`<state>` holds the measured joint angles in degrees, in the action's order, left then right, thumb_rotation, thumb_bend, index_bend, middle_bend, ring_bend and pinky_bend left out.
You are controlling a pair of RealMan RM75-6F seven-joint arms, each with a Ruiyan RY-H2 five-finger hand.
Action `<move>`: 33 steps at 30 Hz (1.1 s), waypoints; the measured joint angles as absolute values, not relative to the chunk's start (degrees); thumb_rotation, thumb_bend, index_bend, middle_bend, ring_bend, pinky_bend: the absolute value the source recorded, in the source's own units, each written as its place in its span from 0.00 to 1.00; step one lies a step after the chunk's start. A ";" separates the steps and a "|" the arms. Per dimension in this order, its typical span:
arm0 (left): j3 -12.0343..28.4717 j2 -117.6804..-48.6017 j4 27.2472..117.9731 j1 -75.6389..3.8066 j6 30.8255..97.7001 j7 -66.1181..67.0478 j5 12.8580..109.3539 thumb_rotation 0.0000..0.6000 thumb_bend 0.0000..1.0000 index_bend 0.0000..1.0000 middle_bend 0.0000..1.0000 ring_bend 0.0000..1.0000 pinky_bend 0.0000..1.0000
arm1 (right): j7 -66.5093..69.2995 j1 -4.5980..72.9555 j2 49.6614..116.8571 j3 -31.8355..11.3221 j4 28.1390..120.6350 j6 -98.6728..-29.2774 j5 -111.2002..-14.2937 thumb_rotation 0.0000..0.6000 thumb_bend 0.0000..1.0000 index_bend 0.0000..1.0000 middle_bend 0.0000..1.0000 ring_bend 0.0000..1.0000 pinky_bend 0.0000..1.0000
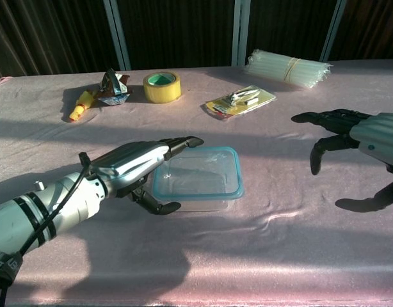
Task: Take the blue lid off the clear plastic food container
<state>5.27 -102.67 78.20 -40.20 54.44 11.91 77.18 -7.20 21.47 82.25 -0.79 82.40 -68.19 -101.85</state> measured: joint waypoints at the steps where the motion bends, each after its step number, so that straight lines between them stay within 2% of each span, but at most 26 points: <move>1: 5.29 -102.60 78.28 -40.20 54.41 12.07 77.06 1.00 0.29 0.00 0.36 0.36 0.38 | -6.52 21.91 83.22 -0.89 81.58 -68.40 -102.19 1.00 0.37 0.59 0.11 0.00 0.00; 10: 5.42 -101.63 79.54 -40.13 54.03 12.86 75.82 1.00 0.29 0.00 0.36 0.36 0.38 | -3.58 25.68 90.33 -1.49 76.79 -70.27 -103.75 1.00 0.37 0.62 0.11 0.00 0.00; 33: 5.17 -100.76 80.53 -40.05 54.12 13.74 75.05 1.00 0.29 0.00 0.36 0.36 0.38 | -12.65 31.08 97.78 -3.02 76.37 -63.75 -97.41 1.00 0.39 0.65 0.12 0.00 0.00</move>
<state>5.17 -100.76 80.53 -40.05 54.12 13.74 75.05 -12.65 31.08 97.78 -3.02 76.37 -63.75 -97.41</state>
